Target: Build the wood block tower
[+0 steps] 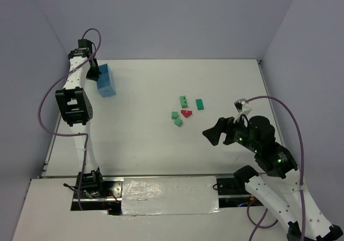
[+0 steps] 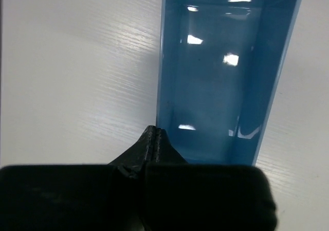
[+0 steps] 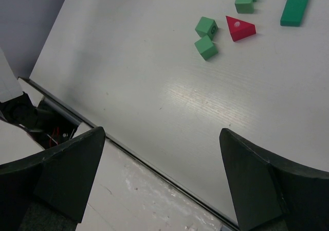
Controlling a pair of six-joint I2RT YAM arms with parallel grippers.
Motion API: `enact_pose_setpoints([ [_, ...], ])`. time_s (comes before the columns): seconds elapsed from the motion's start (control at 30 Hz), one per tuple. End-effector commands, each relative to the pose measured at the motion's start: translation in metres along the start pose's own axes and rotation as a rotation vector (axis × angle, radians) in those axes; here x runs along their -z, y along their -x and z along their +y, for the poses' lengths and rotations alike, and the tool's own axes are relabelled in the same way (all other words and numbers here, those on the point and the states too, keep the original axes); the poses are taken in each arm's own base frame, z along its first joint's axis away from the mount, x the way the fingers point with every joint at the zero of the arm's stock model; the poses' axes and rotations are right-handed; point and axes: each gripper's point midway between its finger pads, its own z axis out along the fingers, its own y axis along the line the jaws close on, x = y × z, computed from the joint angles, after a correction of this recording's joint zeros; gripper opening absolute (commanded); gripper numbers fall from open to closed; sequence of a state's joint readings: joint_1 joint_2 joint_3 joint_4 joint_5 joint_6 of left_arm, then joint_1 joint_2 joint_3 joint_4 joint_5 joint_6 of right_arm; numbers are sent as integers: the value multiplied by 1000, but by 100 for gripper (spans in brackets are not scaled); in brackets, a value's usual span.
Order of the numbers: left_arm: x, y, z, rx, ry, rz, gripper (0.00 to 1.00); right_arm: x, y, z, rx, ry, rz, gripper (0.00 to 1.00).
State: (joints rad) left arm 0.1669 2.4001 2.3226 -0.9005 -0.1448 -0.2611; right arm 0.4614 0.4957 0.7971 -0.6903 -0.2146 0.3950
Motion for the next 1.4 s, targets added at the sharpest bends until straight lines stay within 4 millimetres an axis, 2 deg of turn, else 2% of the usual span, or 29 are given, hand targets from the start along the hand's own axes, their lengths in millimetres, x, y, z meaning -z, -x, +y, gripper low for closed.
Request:
enact_pose_setpoints([
  [0.0,-17,-6,24,-54,29,17,0,-4,6,9,25,48,-17,100],
  [0.03,-17,-8,19,-104,-35,14,0,-4,6,10,25,49,-17,100],
  [0.07,-16,-8,23,-114,-36,11,0,-4,5,9,25,48,-14,100],
  [0.2,-7,2,50,-152,41,-16,0,-5,4,12,27,60,-6,100],
  [0.3,11,23,61,-163,101,-77,0,-7,1,13,32,64,9,100],
  [0.4,26,38,58,-153,94,-126,0,-10,-2,12,35,62,20,100],
  [0.43,27,40,49,-151,40,-137,0,-11,-2,11,37,56,21,100],
  [0.57,21,35,35,-162,-3,-115,0,-14,-1,8,40,42,21,100],
  [0.67,18,32,37,-152,21,-106,1,-14,-1,7,39,35,19,100],
  [0.83,16,41,44,-162,33,-125,1,-14,-3,8,42,38,30,100],
  [1.03,26,54,37,-216,-12,-165,2,-19,-6,9,53,32,59,100],
  [1.17,22,52,30,-225,-54,-157,3,-21,-6,10,55,28,69,100],
  [1.23,14,47,30,-225,-52,-137,7,-21,-8,9,57,25,76,100],
  [1.27,12,46,32,-216,-47,-132,13,-21,-8,9,57,24,74,100],
  [1.37,12,47,34,-206,-35,-134,20,-21,-9,8,59,18,74,100],
])
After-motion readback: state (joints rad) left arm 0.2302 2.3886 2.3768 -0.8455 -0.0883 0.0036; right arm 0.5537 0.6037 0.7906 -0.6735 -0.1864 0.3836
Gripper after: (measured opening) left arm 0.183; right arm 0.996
